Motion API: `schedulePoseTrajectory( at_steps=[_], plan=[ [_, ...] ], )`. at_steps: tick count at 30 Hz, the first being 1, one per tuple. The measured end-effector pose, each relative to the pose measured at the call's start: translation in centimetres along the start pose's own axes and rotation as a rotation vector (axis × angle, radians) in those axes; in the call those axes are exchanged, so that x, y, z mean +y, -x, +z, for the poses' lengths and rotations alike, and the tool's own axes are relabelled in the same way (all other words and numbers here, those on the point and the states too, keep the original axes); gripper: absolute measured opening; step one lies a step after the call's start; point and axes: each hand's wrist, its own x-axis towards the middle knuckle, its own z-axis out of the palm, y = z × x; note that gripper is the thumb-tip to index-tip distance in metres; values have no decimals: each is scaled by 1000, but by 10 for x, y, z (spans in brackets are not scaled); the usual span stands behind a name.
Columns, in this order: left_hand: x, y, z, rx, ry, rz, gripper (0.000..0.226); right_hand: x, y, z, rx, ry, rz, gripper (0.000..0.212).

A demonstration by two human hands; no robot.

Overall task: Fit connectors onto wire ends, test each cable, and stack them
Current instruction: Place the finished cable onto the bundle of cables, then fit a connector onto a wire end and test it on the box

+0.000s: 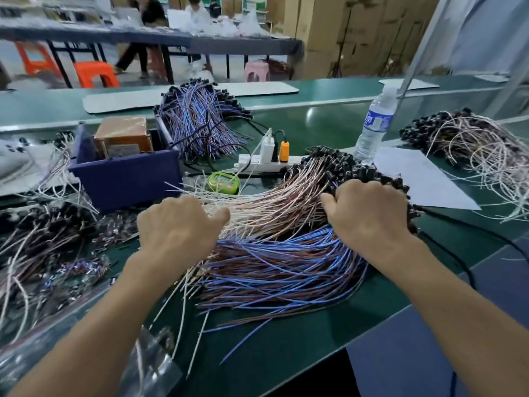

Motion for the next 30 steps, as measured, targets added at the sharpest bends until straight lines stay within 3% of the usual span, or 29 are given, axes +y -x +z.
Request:
schedulePoseTrajectory(
  at_steps=[8,11,13,15,17,19,22,25,30],
  plan=[
    [-31,10,-14,36,113,-38,28,-145,18,6,-174,-441,-298,42],
    [-64,16,-13,97,302,-131,25,-197,19,11,-244,-533,-353,42],
    [-92,20,-14,179,508,-169,12,-227,18,14,-307,-611,-359,38],
    [-117,23,-16,247,659,-137,67,-250,16,16,-369,-705,-356,34],
    [-148,23,-21,332,722,-183,80,-280,18,13,-424,-795,-424,25],
    [-178,21,-27,442,687,-264,63,-307,23,7,-473,-850,-542,11],
    [-212,21,-33,556,281,-514,25,-343,29,0,-470,-943,-605,17],
    [-233,23,-22,473,12,-620,24,-377,27,-1,-428,-955,-665,28],
    [-253,20,-10,540,125,-646,43,-431,11,-1,-462,-869,-761,44]
  ],
)
